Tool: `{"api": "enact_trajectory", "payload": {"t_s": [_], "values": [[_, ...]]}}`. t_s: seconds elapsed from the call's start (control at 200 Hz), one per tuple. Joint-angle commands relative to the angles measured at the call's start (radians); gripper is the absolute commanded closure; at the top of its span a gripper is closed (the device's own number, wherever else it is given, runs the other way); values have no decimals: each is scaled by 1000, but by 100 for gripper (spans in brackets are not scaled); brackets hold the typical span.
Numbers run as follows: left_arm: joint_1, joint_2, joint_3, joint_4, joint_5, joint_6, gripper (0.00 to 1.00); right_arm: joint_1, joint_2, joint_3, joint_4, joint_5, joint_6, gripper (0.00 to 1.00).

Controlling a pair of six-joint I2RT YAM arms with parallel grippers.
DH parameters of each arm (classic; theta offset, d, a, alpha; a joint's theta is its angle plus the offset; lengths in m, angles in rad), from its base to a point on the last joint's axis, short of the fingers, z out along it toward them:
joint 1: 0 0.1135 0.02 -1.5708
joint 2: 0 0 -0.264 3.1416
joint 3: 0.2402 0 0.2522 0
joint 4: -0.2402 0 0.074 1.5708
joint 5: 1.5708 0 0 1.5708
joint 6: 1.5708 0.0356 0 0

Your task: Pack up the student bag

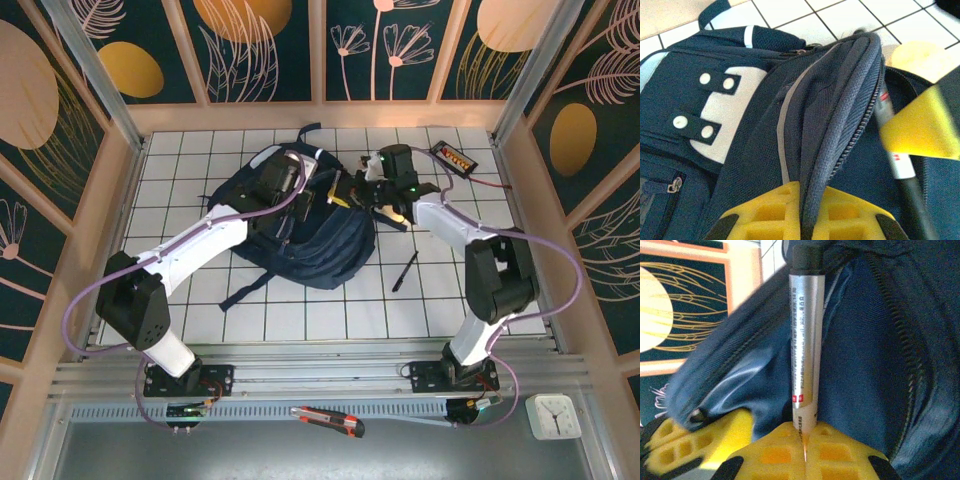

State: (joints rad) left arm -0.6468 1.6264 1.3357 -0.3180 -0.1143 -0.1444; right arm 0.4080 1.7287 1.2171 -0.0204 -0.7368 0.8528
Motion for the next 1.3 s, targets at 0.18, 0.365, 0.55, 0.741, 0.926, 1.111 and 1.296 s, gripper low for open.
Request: {"api": "enact_trajectory", "payload": {"t_s": [0.18, 0.365, 0.55, 0.741, 0.926, 1.111, 1.296], "values": [[7, -35, 40, 150, 26, -75, 100, 60, 107, 19, 168, -40, 89, 95], [7, -17, 41, 177, 48, -93, 100, 113, 164, 53, 168, -31, 112, 94], [7, -16, 25, 197, 61, -96, 100, 134, 206, 99, 168, -36, 118, 79], [11, -22, 0, 216, 58, -93, 100, 134, 199, 108, 189, -50, 113, 40], [23, -23, 2, 209, 59, -87, 100, 134, 180, 106, 189, -53, 98, 37], [33, -28, -9, 202, 52, -78, 100, 124, 160, 103, 153, -50, 74, 37], [42, -43, -39, 208, 41, -70, 100, 100, 127, 126, 64, -35, 22, 37]]}}
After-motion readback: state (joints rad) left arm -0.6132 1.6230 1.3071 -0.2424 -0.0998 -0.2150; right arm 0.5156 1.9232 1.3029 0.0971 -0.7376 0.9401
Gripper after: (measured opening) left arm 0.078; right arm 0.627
